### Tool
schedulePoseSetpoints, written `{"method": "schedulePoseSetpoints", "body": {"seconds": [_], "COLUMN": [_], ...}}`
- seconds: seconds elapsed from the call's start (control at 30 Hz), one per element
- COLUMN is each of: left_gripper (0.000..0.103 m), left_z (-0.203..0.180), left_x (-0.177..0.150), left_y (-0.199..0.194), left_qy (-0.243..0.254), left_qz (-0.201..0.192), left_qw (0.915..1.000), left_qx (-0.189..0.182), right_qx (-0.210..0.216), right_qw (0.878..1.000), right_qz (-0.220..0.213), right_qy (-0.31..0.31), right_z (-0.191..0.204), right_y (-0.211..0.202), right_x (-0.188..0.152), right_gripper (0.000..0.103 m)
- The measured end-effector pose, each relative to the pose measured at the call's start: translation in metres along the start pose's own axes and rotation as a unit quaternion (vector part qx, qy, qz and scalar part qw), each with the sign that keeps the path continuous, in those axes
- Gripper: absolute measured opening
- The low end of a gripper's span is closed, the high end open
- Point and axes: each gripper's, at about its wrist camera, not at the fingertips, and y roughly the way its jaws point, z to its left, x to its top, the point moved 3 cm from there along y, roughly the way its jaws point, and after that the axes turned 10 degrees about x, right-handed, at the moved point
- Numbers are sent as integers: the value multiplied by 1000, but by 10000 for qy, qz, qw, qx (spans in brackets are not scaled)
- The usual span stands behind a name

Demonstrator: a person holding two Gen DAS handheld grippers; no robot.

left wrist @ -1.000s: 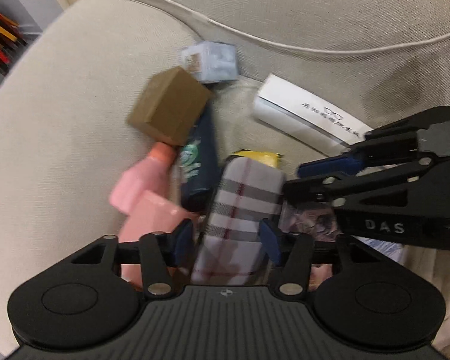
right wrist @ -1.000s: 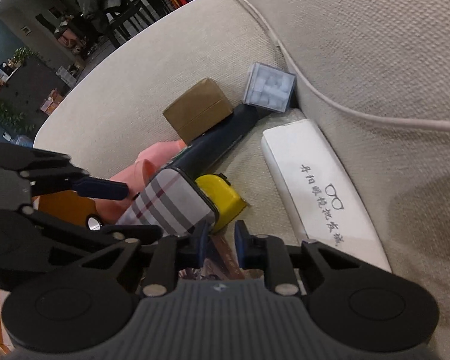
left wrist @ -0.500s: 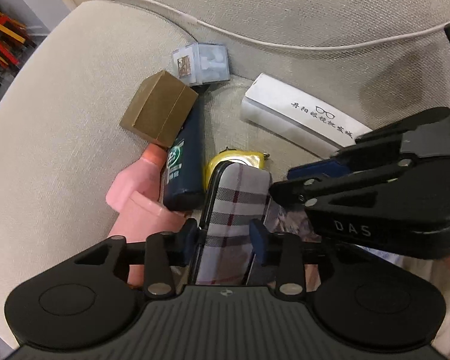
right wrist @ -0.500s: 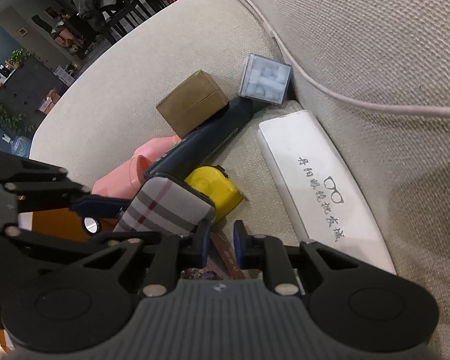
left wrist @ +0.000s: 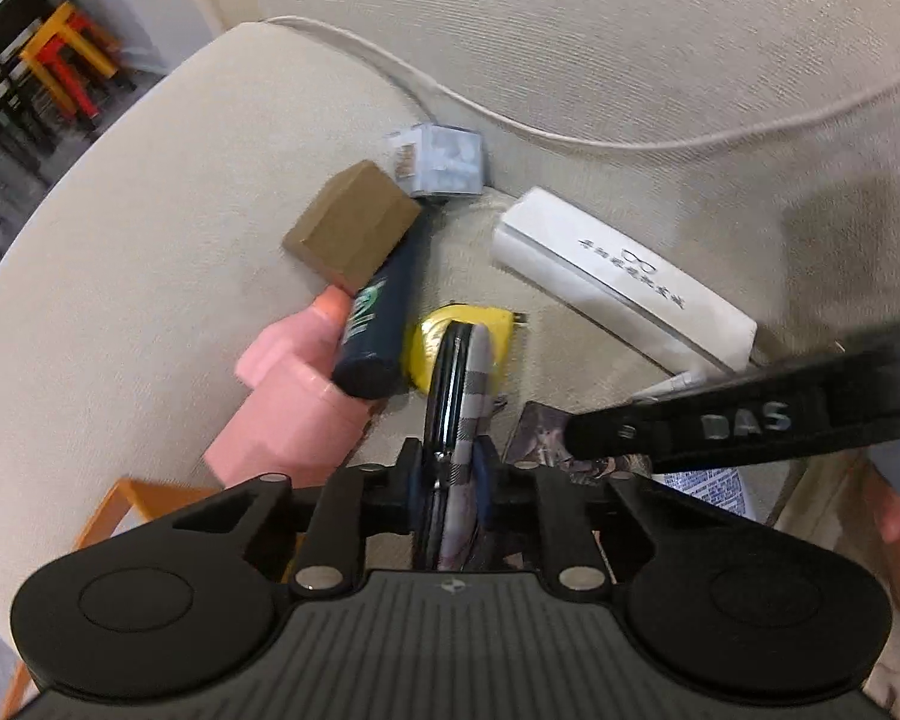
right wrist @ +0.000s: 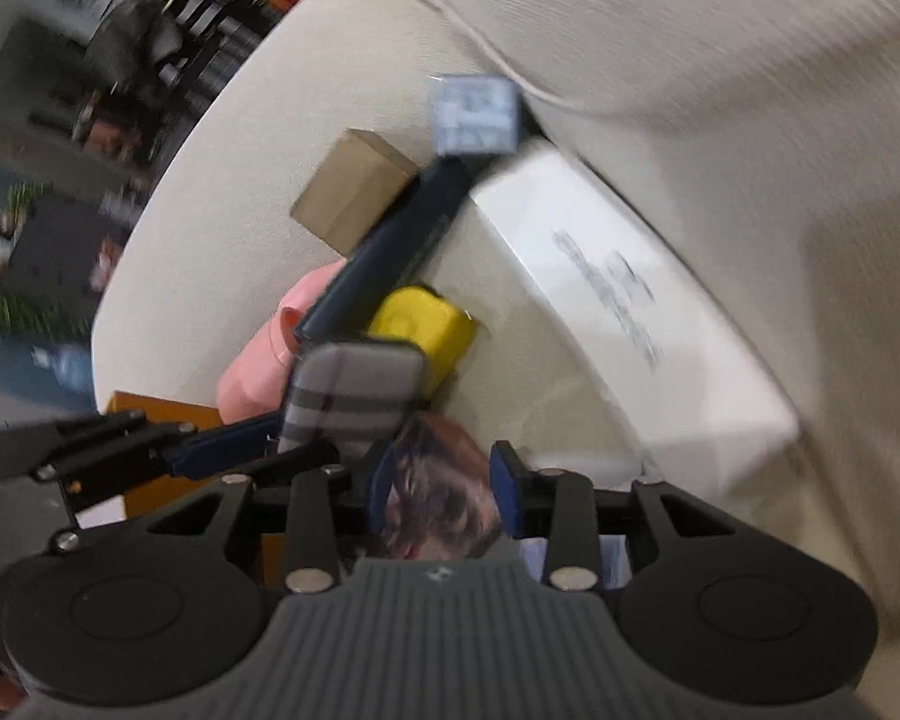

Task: Organize rigid objects
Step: 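Grasp the photo card box with the right tool while left holds plaid case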

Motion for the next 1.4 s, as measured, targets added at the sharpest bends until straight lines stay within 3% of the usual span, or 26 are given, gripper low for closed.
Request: {"method": "schedulePoseSetpoints", "body": {"seconds": [0.23,0.33,0.47,0.7,0.9,0.93,1.07,1.27,1.4], "left_gripper": [16,16,16,16,16,16,16,16,16], "left_z": [25,25,26,39,49,50,56,66,72], "left_x": [0,-2,-7,-13,-17,-17,-19,-21,-21], "left_y": [-21,-24,-21,-14,-7,-7,-13,-17,-20], "left_qy": [-636,-646,-669,-784,-1003,-1037,-1272,-1697,-1993], "left_qz": [-68,-100,-102,-69,9,-2,-82,-62,-64], "left_qw": [9979,9978,9976,9968,9945,9942,9912,9848,9786], "left_qx": [-38,-75,-108,-159,-288,-296,-366,-375,-499], "right_qx": [-56,201,-145,-20,-235,-341,-254,-226,-345], "right_qw": [9998,9987,9969,9928,9964,9975,9992,9987,9948], "right_qz": [101,282,501,263,143,124,-210,-237,-91], "right_qy": [146,386,591,1168,804,602,221,-403,-952], "right_z": [6,12,6,-9,10,15,26,51,62], "right_y": [-3,-3,11,24,31,33,23,5,18], "right_x": [-19,-30,-38,-29,-31,-32,-31,-21,-22], "right_gripper": [41,41,41,43,59,58,32,22,23]}}
